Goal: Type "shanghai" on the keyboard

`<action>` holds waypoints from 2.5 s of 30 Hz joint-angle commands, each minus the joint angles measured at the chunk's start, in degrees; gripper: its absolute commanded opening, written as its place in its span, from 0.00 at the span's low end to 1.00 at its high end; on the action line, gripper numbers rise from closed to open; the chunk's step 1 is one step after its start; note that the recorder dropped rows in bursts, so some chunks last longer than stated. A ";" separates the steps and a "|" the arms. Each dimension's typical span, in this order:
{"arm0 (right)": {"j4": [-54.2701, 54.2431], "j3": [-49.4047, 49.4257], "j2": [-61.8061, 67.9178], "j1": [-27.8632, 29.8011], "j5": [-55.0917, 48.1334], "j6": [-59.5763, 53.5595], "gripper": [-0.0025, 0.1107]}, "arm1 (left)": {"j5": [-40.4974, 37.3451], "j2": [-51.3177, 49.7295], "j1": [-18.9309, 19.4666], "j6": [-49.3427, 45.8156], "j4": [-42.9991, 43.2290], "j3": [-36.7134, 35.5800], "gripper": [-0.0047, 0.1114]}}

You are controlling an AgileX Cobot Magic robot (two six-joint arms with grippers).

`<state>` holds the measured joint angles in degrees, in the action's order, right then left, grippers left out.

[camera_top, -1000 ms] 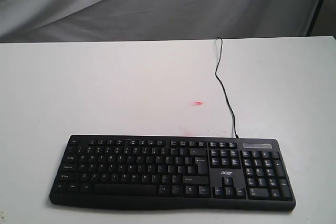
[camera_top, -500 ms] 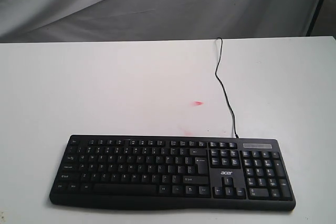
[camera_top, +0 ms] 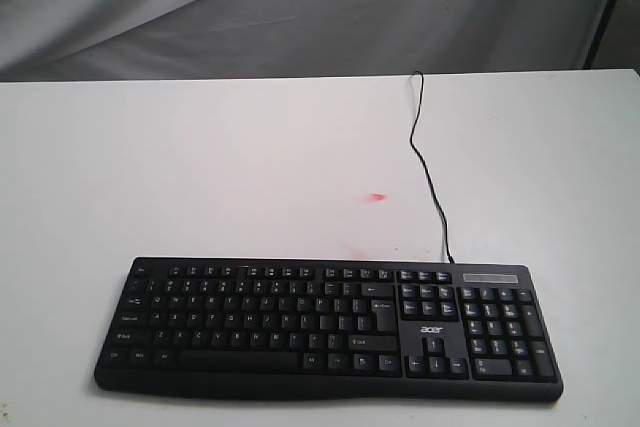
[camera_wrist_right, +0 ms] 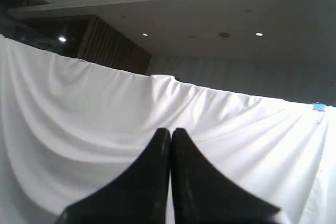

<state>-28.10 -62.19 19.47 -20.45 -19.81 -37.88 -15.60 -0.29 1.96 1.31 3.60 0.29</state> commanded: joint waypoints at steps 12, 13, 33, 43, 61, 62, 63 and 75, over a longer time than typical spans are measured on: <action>9.34 0.12 -12.37 15.29 -11.15 14.53 0.02 | 0.36 0.29 -0.21 0.07 -0.04 -0.29 0.05; 9.93 0.12 -12.60 15.29 -11.01 15.32 0.02 | 0.36 0.29 -0.21 0.07 -0.04 -0.29 0.05; 23.03 4.06 -17.52 15.29 -11.05 32.31 0.02 | 0.36 0.29 -0.21 0.07 -0.04 -0.29 0.05; 23.12 16.11 -19.47 15.29 -8.94 33.30 0.02 | 0.36 0.29 -0.21 0.07 -0.04 -0.29 0.05; 28.10 25.86 -19.47 15.29 -7.62 37.08 0.02 | 0.36 0.29 -0.21 0.07 -0.04 -0.29 0.05; 28.10 26.63 -19.47 15.29 -6.85 37.08 0.02 | 0.36 0.29 -0.21 0.07 -0.04 -0.29 0.05; 27.69 27.78 -19.47 15.29 -5.66 37.08 0.02 | 0.36 0.29 -0.21 0.07 -0.04 -0.29 0.05; 27.78 44.12 -19.47 15.29 6.25 36.67 0.02 | 0.36 0.29 -0.21 0.07 -0.04 -0.29 0.05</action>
<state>-0.99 -21.63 0.08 -5.59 -17.27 -0.95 -15.60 -0.29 1.96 1.31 3.60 0.29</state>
